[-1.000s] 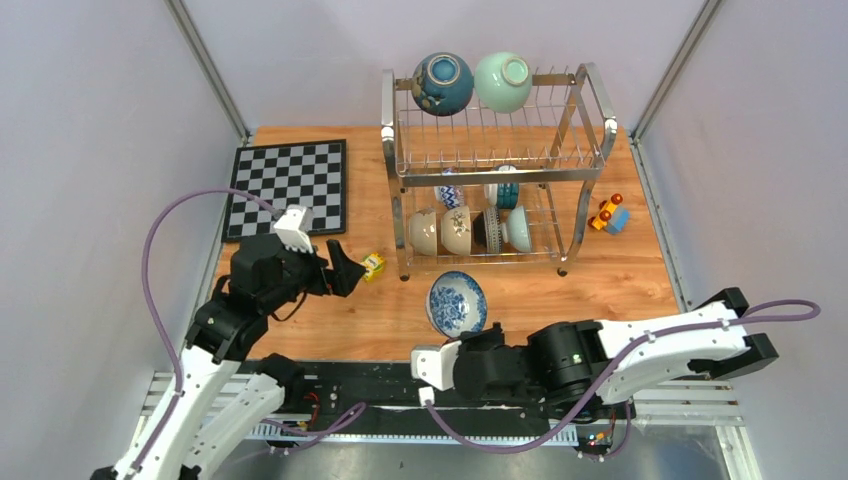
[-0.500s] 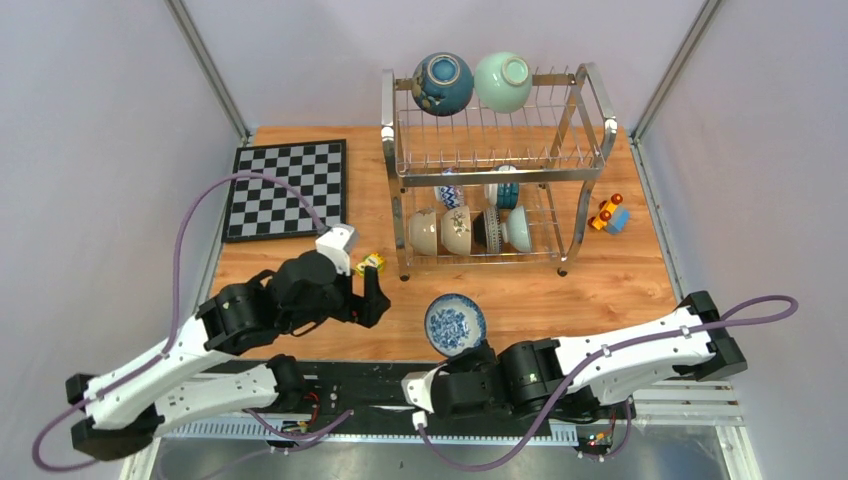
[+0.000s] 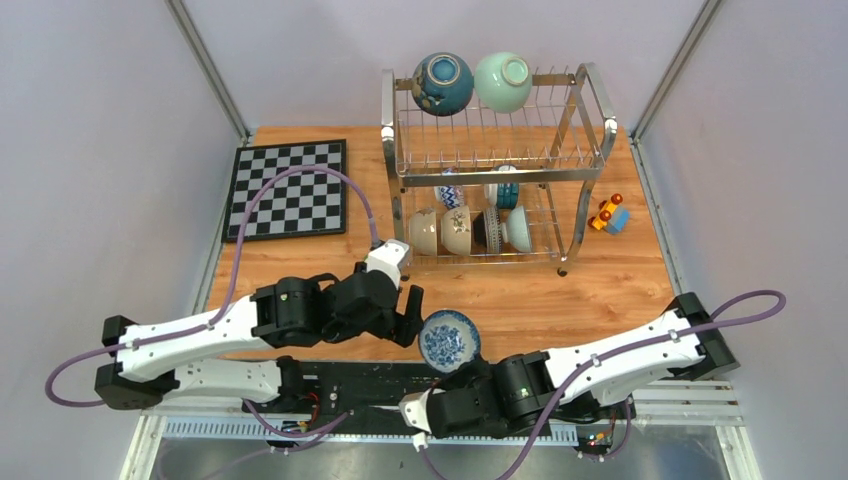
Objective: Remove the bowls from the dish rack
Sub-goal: Place the bowl at the center of the board.
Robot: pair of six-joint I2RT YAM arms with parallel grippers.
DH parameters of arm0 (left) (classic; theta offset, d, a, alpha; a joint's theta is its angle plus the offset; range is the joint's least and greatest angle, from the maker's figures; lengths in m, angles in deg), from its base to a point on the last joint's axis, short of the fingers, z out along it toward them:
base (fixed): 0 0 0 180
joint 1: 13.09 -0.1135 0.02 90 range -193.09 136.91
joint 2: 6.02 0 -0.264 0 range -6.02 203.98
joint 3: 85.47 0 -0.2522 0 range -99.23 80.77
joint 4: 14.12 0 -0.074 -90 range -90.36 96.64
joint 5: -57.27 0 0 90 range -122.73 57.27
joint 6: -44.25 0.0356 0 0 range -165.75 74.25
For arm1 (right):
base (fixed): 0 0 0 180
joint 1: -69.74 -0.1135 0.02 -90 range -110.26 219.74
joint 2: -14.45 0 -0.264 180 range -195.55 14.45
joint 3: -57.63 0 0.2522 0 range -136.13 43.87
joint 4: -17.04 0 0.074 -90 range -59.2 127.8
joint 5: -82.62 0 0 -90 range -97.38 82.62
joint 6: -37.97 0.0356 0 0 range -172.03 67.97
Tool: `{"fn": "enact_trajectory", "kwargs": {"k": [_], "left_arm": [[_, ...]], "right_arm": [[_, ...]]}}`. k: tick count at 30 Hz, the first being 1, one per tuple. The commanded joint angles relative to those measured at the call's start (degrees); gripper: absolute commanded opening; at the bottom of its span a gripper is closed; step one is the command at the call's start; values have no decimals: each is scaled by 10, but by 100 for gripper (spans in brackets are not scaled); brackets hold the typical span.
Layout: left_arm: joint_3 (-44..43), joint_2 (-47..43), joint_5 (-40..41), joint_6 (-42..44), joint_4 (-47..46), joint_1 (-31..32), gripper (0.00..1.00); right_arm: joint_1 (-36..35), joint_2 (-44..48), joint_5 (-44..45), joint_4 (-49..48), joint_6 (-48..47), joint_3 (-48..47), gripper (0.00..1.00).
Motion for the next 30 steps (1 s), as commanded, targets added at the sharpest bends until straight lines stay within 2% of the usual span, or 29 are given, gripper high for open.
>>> {"fn": "enact_trajectory", "kwargs": {"k": [1,9,17,20,22,30], "left_arm": [[-25,31,13,-18,30,17,86],[-67,71,44,-43,91,57,81],[-60,99,31,-44,86,66,73],[-66,112,33,-46,90,67,64],[-73,125,35,-47,96,70,62],[-77,168,40,-59,110,90,62]], "right_arm": [[-11,-7,22,7,-16,-13,0],[-19,-31,31,15,-30,-32,0],[-22,-59,39,15,-59,-46,0],[-22,-63,40,15,-60,-50,0],[-22,-66,40,15,-60,-52,0],[-21,-71,54,15,-56,-57,0]]}}
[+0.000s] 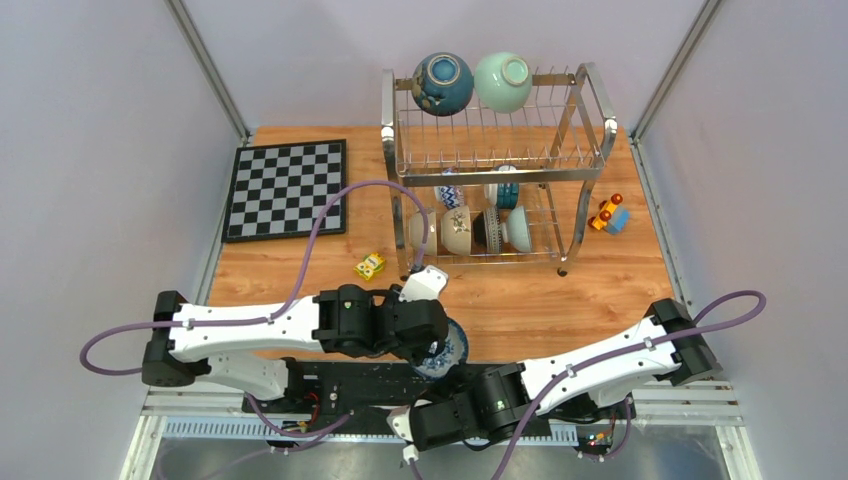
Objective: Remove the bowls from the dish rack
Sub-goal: Place the bowl at the center of the board.
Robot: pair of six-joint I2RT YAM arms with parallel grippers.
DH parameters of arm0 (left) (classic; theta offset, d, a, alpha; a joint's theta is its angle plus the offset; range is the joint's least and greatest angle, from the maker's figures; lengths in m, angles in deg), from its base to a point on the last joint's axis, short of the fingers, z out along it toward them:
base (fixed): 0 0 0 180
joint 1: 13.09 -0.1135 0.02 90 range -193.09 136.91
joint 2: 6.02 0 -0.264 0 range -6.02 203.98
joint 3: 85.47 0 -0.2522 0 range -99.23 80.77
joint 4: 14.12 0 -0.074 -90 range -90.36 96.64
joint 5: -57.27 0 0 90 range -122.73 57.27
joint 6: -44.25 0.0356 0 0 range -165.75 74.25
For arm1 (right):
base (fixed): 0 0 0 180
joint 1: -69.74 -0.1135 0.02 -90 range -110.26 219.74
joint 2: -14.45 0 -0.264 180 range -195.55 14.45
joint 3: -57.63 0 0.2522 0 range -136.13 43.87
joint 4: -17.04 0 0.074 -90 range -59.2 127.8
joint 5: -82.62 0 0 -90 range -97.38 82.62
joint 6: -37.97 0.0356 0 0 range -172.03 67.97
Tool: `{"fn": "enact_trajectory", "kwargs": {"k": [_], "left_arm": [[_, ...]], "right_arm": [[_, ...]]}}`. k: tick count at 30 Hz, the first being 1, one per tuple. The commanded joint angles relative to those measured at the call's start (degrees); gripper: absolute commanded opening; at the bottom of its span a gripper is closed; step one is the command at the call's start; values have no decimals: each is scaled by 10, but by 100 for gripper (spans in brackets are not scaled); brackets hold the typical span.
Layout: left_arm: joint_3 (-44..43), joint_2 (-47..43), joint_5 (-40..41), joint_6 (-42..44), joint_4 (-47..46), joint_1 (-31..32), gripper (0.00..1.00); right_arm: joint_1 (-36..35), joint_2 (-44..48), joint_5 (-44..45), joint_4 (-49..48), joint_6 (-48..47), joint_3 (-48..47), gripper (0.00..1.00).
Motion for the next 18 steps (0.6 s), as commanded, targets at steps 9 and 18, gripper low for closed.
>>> {"fn": "enact_trajectory", "kwargs": {"k": [9,18], "left_arm": [[4,5,15,-22,1,12,29],[-1,-2,16,-26,-4,12,0]], "right_arm": [[-9,-7,46,12,-8,-32,0],[-16,-13,51,12,-1,-39,0]]}}
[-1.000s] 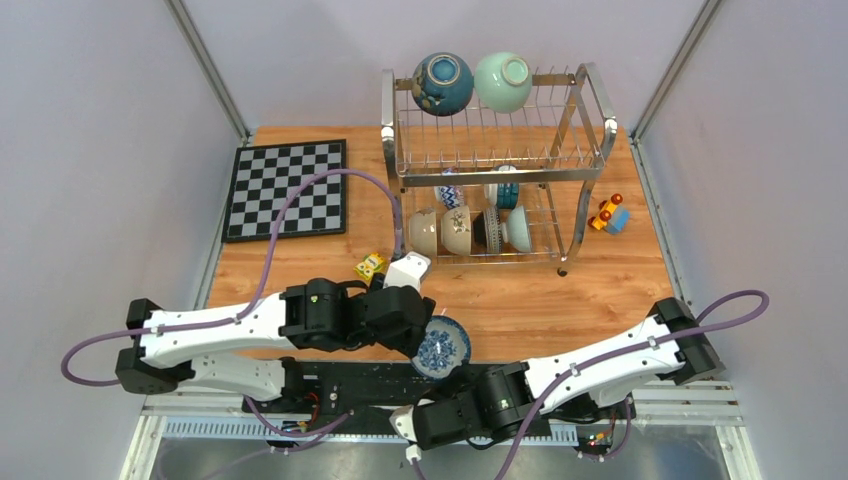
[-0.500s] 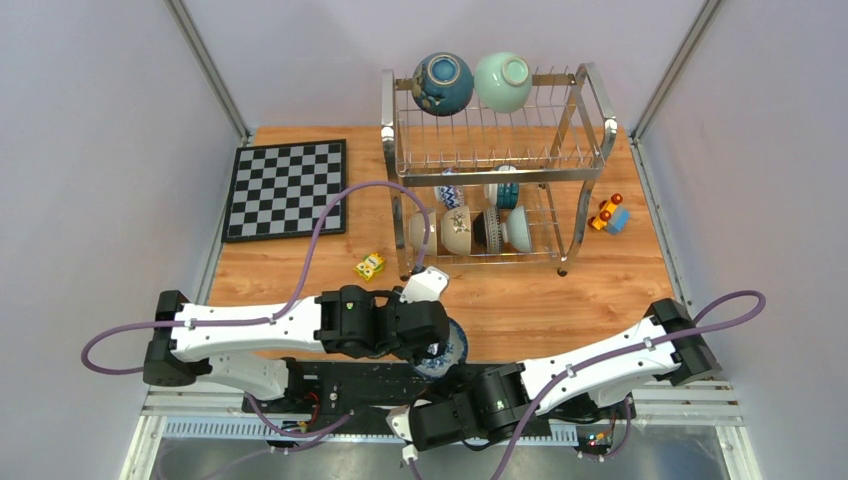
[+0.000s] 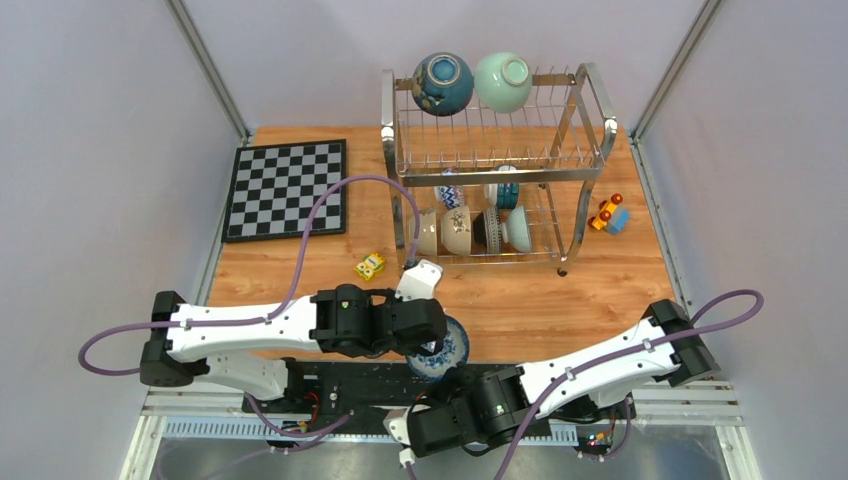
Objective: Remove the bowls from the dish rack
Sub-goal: Place the bowl at the center of the board.
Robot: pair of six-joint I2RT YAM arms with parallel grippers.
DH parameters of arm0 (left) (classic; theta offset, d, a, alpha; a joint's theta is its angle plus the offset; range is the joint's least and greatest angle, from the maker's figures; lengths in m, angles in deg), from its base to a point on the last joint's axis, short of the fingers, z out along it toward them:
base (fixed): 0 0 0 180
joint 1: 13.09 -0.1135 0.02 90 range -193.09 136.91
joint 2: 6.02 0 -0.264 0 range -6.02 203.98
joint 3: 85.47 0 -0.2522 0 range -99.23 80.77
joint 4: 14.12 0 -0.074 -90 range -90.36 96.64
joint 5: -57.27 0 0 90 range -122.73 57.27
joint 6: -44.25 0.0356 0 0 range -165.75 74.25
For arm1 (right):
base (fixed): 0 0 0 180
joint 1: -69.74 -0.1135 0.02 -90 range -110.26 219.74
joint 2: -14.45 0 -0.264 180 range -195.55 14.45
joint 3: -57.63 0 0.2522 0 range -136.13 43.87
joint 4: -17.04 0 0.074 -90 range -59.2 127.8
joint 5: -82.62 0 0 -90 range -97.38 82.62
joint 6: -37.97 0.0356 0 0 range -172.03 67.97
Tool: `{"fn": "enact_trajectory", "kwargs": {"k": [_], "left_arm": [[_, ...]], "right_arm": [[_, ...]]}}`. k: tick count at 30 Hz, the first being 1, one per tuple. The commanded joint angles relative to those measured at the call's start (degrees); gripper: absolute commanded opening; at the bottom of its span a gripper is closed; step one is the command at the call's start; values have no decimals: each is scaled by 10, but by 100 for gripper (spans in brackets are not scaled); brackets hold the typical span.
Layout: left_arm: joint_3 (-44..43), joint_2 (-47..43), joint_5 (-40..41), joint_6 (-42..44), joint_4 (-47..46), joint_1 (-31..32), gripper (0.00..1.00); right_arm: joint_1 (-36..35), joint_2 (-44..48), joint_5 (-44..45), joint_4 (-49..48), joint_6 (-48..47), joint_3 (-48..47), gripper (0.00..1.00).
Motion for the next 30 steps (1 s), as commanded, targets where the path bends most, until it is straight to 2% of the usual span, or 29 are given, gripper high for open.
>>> {"fn": "enact_trajectory", "kwargs": {"k": [1,3,4,7,8,9,10,14,16,21,24,27,30], "left_arm": [[-3,-7,-8,9,-2,7,0],[-3,-12,-4,6,-6,7,0],[-3,-16,-1,5,-7,7,0],[-4,-25,14,1,-10,7,0],[-4,-29,18,0,-9,7,0],[-4,-31,25,-2,-8,7,0],[-6,-35,32,-5,-6,6,0],[-3,-65,106,-26,25,1,0],[10,-106,127,-32,32,-20,0],[67,-213,163,-20,17,-99,0],[97,-273,192,-1,8,-158,0],[121,-311,199,18,1,-219,0],[146,-315,174,51,-19,-294,0]], "right_arm": [[-8,-5,41,13,-11,-25,2],[-9,-3,40,12,-1,-30,15],[-9,0,37,10,6,-31,27],[-9,15,27,-5,22,-34,52],[-9,22,24,-9,29,-36,56],[-9,28,20,-13,37,-38,71],[-9,36,18,-19,48,-41,74],[-6,85,17,-61,99,-40,83],[-3,133,21,-94,125,-28,94],[16,267,97,-234,208,47,99],[82,360,63,-357,267,133,99],[191,405,-23,-371,352,167,100],[249,431,-70,-405,405,215,100]]}}
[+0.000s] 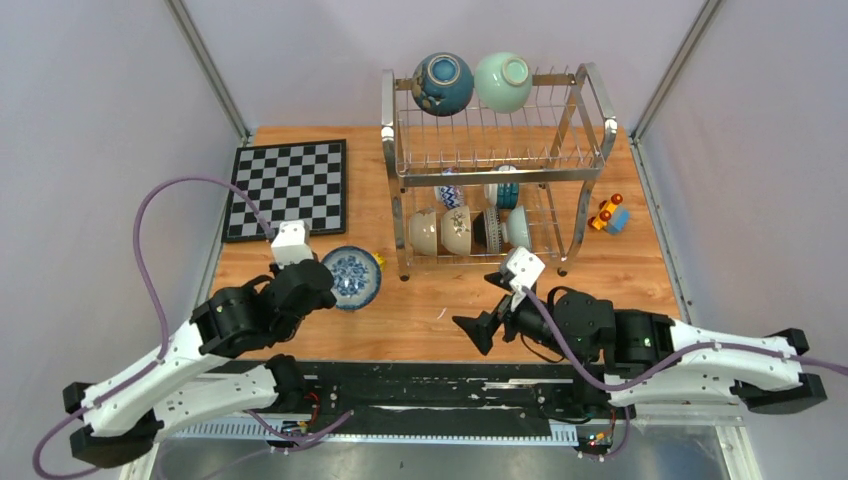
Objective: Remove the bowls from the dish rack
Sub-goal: Place the bowl at the center of the board.
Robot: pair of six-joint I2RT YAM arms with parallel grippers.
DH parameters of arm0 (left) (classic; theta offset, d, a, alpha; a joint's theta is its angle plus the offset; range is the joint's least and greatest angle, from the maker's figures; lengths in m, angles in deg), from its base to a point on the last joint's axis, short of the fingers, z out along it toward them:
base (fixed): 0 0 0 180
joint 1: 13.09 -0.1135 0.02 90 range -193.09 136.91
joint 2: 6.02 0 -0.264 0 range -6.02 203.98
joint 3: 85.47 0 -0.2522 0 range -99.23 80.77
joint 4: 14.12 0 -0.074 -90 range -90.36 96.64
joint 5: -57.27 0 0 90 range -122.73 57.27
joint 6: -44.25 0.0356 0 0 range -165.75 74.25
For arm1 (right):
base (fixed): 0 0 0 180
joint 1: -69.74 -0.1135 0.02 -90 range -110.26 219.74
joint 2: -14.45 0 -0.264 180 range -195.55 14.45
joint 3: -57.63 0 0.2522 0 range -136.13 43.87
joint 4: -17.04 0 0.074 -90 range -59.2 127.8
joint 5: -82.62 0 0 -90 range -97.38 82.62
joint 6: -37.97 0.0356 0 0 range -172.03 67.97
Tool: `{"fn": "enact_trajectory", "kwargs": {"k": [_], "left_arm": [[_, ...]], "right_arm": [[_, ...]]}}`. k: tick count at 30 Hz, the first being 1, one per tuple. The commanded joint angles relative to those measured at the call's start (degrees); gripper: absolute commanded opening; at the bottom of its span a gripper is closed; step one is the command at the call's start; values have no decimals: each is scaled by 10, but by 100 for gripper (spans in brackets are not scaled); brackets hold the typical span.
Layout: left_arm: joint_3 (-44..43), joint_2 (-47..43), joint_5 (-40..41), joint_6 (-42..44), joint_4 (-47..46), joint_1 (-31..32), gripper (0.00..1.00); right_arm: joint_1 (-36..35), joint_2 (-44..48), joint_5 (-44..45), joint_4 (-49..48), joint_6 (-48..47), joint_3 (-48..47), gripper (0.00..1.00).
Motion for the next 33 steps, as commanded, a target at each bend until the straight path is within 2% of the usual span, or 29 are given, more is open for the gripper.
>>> {"fn": "enact_trajectory", "kwargs": {"k": [1,5,8,10,14,18,21,30,33], "left_arm": [[33,-1,-4,48,-53,-96,0],[71,26,-67,84,-90,-216,0],[117,24,-129,97,-130,-322,0],[151,20,-136,96,-163,-367,0],[167,41,-208,48,-202,-461,0],[198,52,-253,6,-258,-531,0],[227,49,-279,-26,-299,-562,0],[313,45,-275,-79,-422,-581,0],[311,63,-264,-89,-423,-581,0]], "right_arm": [[70,24,-80,-86,128,71,100],[87,32,-81,-93,158,113,99],[87,45,-29,-81,172,143,98],[87,57,17,-93,177,179,98],[87,87,90,-112,191,225,97],[88,143,50,-130,157,251,97],[87,173,13,-115,137,258,97],[87,233,19,-57,174,296,99],[87,246,26,-42,190,306,99]]}}
